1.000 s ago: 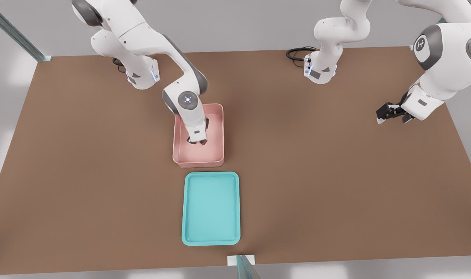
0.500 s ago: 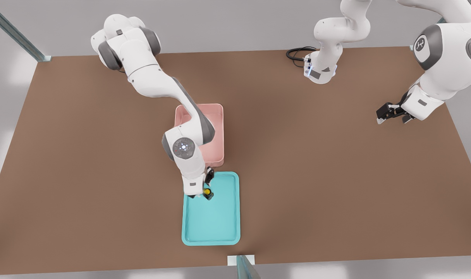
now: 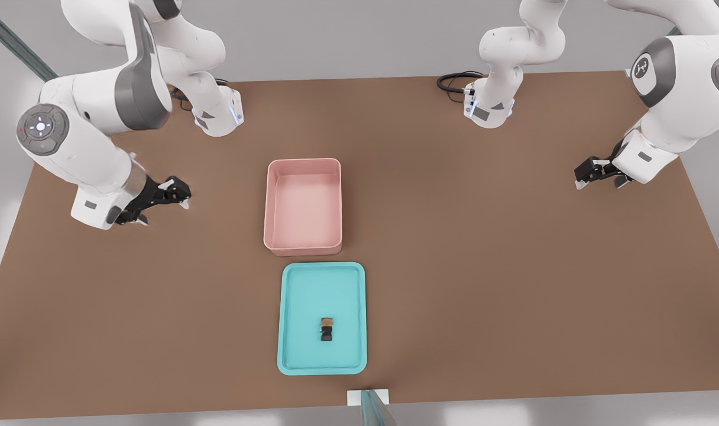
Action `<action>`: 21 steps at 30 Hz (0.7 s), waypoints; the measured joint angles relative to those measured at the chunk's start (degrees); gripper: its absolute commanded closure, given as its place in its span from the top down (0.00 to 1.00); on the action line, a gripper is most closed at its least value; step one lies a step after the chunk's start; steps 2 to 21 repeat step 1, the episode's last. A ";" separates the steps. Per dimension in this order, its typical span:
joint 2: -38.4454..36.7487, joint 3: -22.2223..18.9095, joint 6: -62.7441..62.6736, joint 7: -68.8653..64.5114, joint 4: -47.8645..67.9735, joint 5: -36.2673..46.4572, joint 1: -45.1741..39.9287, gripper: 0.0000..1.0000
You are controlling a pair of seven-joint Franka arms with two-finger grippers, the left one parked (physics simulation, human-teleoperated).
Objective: The left arm remains still, and the right arm places the button from the box into the tray
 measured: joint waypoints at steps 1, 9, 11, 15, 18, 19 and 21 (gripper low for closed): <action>0.18 -0.04 -1.44 0.44 0.44 -0.20 -0.38 1.00; 0.18 -0.04 -1.44 0.44 0.44 -0.20 -0.38 1.00; 0.18 -0.04 -1.44 0.44 0.44 -0.20 -0.38 1.00; 0.18 -0.04 -1.44 0.44 0.44 -0.20 -0.38 1.00; 0.18 -0.04 -1.44 0.44 0.44 -0.20 -0.38 1.00; 0.18 -0.04 -1.44 0.44 0.44 -0.20 -0.38 1.00; 0.18 -0.04 -1.44 0.44 0.44 -0.20 -0.38 1.00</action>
